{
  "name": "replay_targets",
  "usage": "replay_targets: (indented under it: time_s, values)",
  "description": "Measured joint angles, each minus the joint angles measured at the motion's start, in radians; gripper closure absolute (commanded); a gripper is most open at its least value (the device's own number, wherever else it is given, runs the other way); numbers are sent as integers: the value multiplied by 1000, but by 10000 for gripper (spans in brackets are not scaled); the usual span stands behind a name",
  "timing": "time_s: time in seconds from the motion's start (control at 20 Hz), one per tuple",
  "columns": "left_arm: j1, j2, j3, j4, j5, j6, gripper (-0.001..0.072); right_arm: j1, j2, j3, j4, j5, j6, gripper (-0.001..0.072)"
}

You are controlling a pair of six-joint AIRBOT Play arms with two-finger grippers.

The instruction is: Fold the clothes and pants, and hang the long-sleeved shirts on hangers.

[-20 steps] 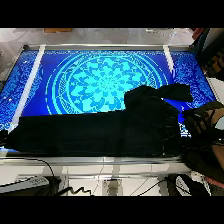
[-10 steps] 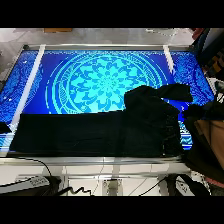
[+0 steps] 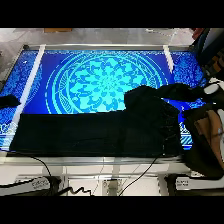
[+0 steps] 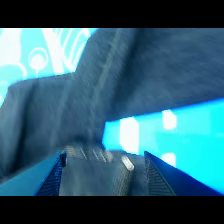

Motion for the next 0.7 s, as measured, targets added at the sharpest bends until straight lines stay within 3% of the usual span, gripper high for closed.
replay_targets:
  time_s: [0.55, 0.6, 0.7]
  values:
    - [-140, 0, 7, -23, 137, 0, 10, 70, -264, 120, -96, -168, 146, 163]
    - [-141, 0, 7, -24, 138, 0, 10, 71, -275, 121, -100, -179, 150, 240]
    - [-143, 0, 7, -25, 142, 0, 11, 72, -290, 123, -103, -208, 155, 303]
